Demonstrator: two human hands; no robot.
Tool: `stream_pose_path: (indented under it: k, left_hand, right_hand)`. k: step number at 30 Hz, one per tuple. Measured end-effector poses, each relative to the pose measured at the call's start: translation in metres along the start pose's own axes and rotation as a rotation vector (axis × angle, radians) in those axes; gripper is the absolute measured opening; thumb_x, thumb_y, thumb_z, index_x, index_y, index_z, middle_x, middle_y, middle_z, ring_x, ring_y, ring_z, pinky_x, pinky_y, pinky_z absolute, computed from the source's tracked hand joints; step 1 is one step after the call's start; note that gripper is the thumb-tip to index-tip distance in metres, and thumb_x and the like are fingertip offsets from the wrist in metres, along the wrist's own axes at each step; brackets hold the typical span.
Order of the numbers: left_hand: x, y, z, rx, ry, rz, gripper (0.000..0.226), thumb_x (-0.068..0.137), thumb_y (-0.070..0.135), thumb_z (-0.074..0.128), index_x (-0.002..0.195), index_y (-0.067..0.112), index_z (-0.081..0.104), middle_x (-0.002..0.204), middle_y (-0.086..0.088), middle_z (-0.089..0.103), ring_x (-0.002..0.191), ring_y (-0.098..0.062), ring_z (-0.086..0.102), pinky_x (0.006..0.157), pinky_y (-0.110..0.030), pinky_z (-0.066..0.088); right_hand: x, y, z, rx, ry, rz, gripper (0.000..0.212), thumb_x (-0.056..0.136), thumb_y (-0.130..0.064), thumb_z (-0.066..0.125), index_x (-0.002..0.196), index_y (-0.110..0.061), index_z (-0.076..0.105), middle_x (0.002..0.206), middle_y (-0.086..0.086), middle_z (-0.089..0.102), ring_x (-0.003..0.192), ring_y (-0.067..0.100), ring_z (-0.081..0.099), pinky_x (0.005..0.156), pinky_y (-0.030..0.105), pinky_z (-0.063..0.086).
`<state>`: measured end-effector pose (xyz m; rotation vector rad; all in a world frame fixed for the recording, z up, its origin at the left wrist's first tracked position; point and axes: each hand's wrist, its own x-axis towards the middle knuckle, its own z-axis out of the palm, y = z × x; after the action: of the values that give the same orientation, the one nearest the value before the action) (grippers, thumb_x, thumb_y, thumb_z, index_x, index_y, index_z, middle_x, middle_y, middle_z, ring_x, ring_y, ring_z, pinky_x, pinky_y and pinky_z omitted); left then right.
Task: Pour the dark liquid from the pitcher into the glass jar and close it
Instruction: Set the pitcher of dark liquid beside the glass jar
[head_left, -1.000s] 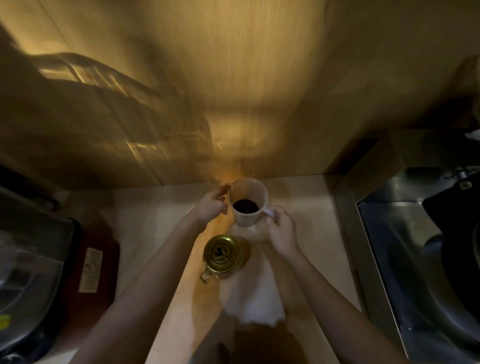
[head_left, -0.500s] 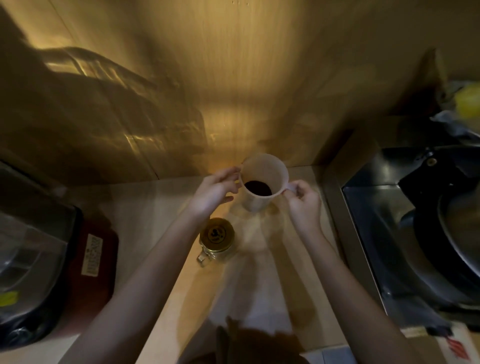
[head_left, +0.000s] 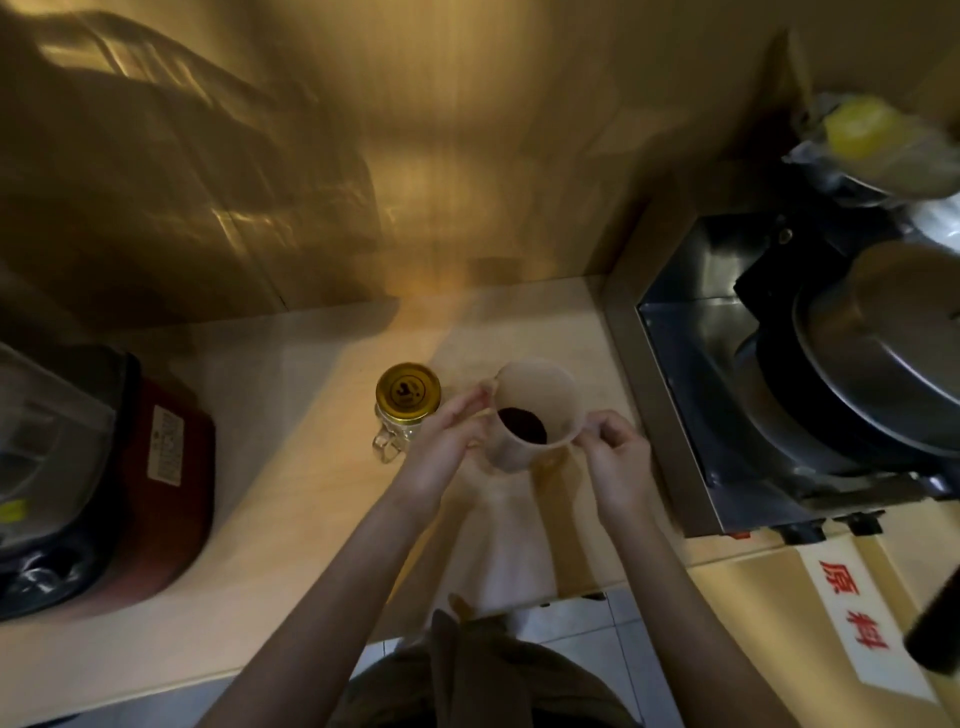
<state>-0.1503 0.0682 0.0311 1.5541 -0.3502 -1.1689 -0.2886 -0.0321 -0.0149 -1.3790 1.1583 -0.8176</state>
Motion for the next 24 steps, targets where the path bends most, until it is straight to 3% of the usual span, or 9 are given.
stream_pose_path:
  k: [2,5,8,13,17,21,24]
  left_hand:
    - [-0.003,-0.014,0.001,-0.035,-0.003,-0.049,0.057,0.080,-0.006,0.044,0.134,0.014,0.046,0.137,-0.004,0.050,0.121,-0.017,0.049,0.081,-0.023,0.045]
    - [-0.009,-0.027,0.001,-0.033,-0.018,-0.077,0.059,0.081,-0.008,0.040,0.136,0.013,0.041,0.143,-0.004,0.044,0.117,-0.014,0.043,0.080,-0.019,0.041]
    - [-0.013,-0.037,0.000,-0.040,-0.037,-0.102,0.060,0.082,-0.007,0.038,0.137,0.015,0.039,0.147,-0.001,0.039,0.121,-0.015,0.041,0.083,-0.022,0.042]
    - [-0.013,-0.041,0.002,-0.059,-0.046,-0.135,0.063,0.080,-0.008,0.035,0.139,0.014,0.036,0.151,-0.002,0.034,0.132,-0.020,0.036,0.082,-0.027,0.043]
    - [-0.012,-0.042,0.005,-0.060,-0.050,-0.138,0.064,0.079,-0.009,0.035,0.140,0.013,0.036,0.152,-0.003,0.033,0.136,-0.023,0.034,0.083,-0.028,0.042]
    - [-0.009,-0.045,0.003,-0.052,-0.052,-0.163,0.064,0.080,-0.007,0.035,0.140,0.015,0.036,0.151,-0.001,0.035,0.136,-0.022,0.034,0.092,-0.030,0.036]
    - [-0.008,-0.045,0.000,-0.009,-0.051,-0.172,0.062,0.081,-0.004,0.037,0.140,0.015,0.036,0.149,-0.001,0.037,0.136,-0.021,0.035,0.099,-0.032,0.035]
  right_hand:
    - [-0.013,0.013,-0.003,0.001,-0.015,0.035,0.028,0.082,0.012,0.056,0.062,-0.006,0.057,0.059,0.003,0.053,0.053,-0.004,0.049,0.053,0.010,0.042]
    - [-0.028,0.030,-0.007,-0.010,-0.039,0.082,0.033,0.083,0.011,0.058,0.059,-0.013,0.058,0.061,0.003,0.056,0.062,0.007,0.052,0.058,0.016,0.043]
    - [-0.039,0.039,-0.008,-0.013,-0.031,0.124,0.032,0.082,0.013,0.058,0.060,-0.012,0.058,0.064,0.005,0.057,0.064,0.010,0.052,0.056,0.011,0.043]
    - [-0.047,0.046,-0.007,-0.013,-0.024,0.167,0.035,0.079,0.016,0.058,0.060,-0.013,0.058,0.063,0.004,0.057,0.053,-0.006,0.052,0.052,0.005,0.042]
    - [-0.047,0.046,-0.009,-0.004,-0.038,0.197,0.029,0.079,0.014,0.061,0.065,-0.011,0.059,0.067,0.005,0.058,0.065,0.010,0.053,0.055,0.007,0.044]
    - [-0.043,0.047,-0.012,0.031,-0.021,0.272,0.025,0.084,0.006,0.059,0.075,-0.017,0.062,0.076,0.003,0.059,0.073,0.015,0.053,0.066,0.024,0.045]
    - [-0.042,0.042,-0.014,0.058,-0.007,0.293,0.013,0.083,0.002,0.056,0.089,-0.009,0.060,0.078,0.000,0.058,0.075,0.015,0.053,0.066,0.024,0.043]
